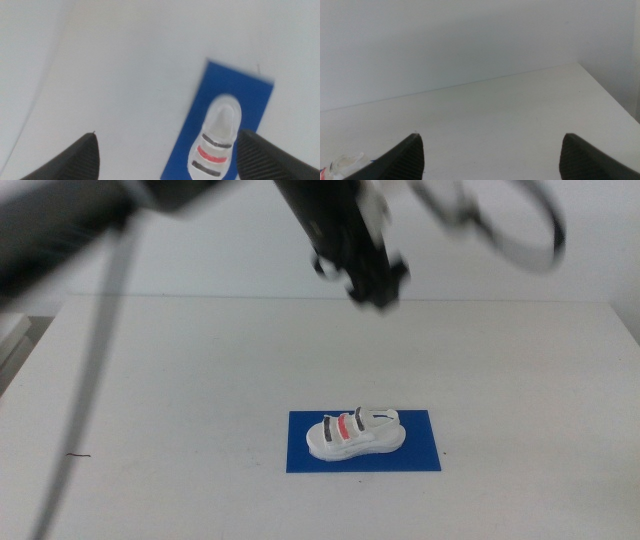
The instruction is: Use one arm to grab the shoe from the table and place it on the mat.
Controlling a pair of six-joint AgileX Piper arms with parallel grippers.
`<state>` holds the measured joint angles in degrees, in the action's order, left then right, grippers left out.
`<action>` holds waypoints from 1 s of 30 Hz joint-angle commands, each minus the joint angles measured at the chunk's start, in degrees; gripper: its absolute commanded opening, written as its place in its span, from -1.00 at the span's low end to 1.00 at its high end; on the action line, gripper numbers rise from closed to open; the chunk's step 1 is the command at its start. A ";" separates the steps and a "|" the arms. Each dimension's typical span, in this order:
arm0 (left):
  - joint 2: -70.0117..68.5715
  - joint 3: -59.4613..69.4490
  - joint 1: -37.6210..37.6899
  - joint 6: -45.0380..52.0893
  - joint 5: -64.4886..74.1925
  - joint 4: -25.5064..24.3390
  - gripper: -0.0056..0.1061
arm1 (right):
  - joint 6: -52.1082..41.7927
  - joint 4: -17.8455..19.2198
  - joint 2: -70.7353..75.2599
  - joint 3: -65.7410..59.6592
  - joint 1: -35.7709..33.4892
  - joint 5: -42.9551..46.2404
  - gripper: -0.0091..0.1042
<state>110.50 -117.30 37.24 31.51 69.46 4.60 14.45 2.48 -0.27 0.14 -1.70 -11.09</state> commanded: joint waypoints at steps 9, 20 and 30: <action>-32.83 27.71 -11.75 -26.19 -4.85 -6.33 0.78 | -0.29 0.33 0.27 -0.14 0.01 0.44 0.56; -68.00 70.41 -23.01 -33.10 -48.85 -5.48 0.78 | -0.29 0.33 0.27 -0.14 0.01 0.44 0.56; -88.07 102.74 -32.65 -33.51 -69.46 -3.13 0.78 | -0.29 0.33 0.27 -0.14 0.01 0.44 0.56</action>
<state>24.81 -18.59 6.02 -1.51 4.12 0.45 14.45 2.48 -0.27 0.14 -1.70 -11.09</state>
